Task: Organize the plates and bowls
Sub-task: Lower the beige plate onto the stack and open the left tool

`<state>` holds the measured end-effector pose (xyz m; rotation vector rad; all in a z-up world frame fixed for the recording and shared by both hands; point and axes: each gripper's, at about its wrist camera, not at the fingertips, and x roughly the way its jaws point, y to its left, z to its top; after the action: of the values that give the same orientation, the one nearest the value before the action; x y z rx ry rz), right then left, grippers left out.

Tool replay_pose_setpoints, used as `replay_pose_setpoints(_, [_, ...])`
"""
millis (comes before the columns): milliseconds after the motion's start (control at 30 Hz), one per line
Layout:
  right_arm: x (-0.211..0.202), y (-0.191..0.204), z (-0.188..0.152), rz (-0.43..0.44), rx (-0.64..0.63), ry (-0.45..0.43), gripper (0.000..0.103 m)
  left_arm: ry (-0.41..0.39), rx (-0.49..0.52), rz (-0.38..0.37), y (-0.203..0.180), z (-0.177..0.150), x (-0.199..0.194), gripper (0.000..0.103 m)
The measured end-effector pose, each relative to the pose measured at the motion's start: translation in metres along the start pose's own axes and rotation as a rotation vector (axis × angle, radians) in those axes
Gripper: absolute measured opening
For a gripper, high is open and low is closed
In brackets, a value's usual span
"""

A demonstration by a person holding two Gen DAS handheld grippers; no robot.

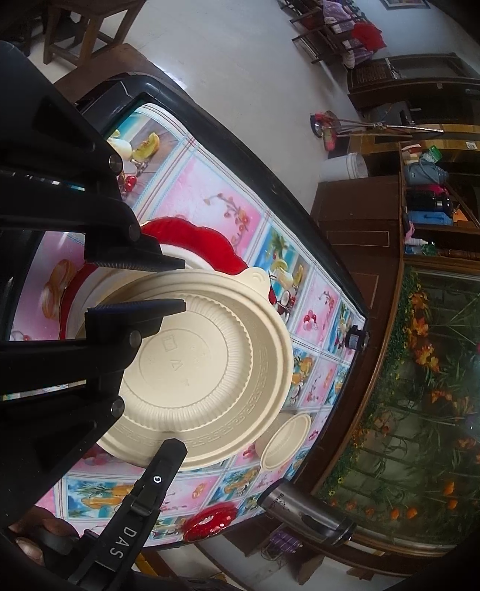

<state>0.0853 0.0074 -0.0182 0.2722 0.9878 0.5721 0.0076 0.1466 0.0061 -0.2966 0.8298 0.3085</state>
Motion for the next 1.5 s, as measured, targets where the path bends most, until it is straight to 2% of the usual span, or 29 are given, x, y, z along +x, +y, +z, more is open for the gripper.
replay_pose_setpoints(1500, [0.028,0.011,-0.007,-0.033,-0.034,0.060,0.011,0.039,-0.026,0.023,0.021,-0.012,0.013,0.013])
